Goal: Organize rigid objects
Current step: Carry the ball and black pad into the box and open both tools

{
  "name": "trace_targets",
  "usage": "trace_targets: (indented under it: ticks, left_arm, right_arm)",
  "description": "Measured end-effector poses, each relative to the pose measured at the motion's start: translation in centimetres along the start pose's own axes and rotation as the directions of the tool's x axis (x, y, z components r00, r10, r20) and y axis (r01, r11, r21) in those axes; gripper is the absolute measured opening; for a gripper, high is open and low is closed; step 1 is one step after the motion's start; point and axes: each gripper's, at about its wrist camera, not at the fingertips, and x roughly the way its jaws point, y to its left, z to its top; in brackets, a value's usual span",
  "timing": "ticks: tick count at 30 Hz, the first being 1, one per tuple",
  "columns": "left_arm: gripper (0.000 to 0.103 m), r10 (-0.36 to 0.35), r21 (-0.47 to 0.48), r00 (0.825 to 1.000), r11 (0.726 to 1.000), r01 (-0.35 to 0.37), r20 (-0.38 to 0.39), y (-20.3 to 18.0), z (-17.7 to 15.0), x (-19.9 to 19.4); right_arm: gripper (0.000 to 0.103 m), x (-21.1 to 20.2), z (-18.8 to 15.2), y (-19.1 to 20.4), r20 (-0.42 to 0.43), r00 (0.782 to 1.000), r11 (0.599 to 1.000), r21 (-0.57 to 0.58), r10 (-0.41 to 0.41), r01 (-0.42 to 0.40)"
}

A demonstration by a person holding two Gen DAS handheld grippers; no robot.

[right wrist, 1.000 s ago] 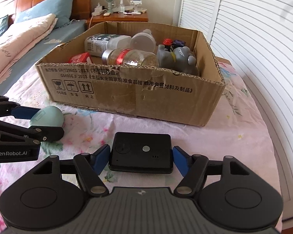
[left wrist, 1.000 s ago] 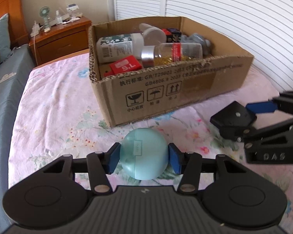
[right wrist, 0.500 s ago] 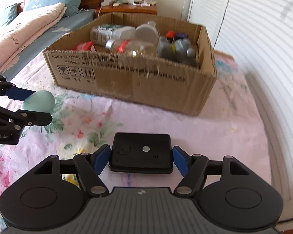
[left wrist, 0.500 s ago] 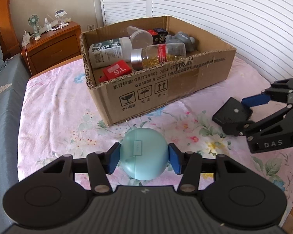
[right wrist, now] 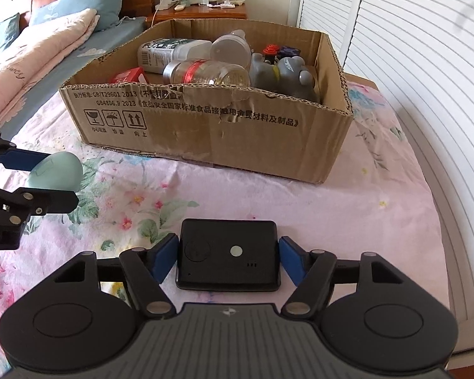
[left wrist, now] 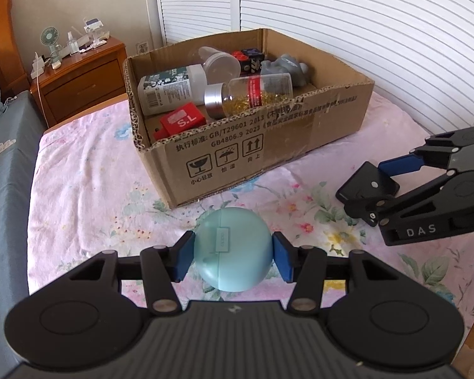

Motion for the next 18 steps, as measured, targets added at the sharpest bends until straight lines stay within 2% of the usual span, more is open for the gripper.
trace_targets:
  ticks: [10,18]
  left_arm:
    - [0.051,-0.021,0.024,1.0,0.999,0.021,0.006,-0.2,0.7,-1.7]
    - [0.051,-0.02,0.038,0.999,0.999,0.018,0.039,-0.3,1.7,-3.5]
  right_arm:
    - [0.074,-2.8,1.2,-0.5,0.02,0.999,0.999,-0.032,0.041,-0.041]
    - [0.074,-6.0,4.6,-1.7,0.121,0.992,0.998,-0.053,0.039,-0.033]
